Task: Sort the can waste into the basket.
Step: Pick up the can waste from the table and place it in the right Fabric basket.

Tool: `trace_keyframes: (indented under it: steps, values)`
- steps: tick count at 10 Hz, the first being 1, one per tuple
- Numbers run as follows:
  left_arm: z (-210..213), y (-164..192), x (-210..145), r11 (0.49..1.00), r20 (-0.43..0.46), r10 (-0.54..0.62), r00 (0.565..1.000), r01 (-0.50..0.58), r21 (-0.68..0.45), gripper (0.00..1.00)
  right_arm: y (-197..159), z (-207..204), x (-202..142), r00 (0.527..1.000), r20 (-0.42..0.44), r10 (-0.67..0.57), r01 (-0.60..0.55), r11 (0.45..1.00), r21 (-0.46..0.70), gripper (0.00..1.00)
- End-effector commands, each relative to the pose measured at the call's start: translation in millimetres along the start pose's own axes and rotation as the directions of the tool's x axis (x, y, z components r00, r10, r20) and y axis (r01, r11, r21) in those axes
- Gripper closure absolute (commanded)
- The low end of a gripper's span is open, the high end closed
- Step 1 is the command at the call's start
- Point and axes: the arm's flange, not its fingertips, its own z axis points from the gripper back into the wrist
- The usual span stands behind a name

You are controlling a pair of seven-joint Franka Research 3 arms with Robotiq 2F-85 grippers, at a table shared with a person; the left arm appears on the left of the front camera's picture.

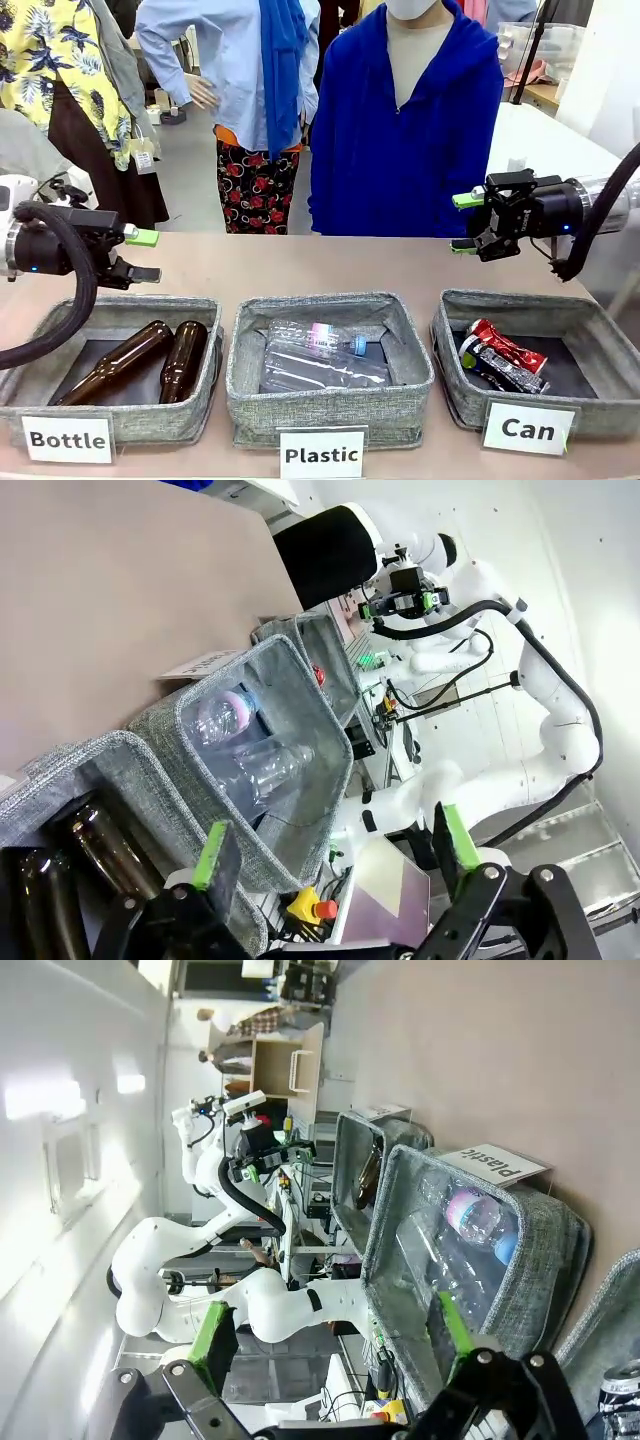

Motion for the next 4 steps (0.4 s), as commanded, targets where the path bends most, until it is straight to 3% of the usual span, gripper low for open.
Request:
trace_keyframes:
  steps: [1,4]
  values:
    - [3.1,-2.3,-0.7,1.000,-0.010,0.003,1.000,-0.003,-0.011,0.00,1.6,1.8,0.1,1.000,-0.014,0.014,-0.014,1.000,-0.002,0.00]
    - [3.1,-2.3,-0.7,1.000,-0.010,0.003,1.000,-0.003,-0.011,0.00,1.6,1.8,0.1,1.000,-0.014,0.014,-0.014,1.000,-0.002,0.00]
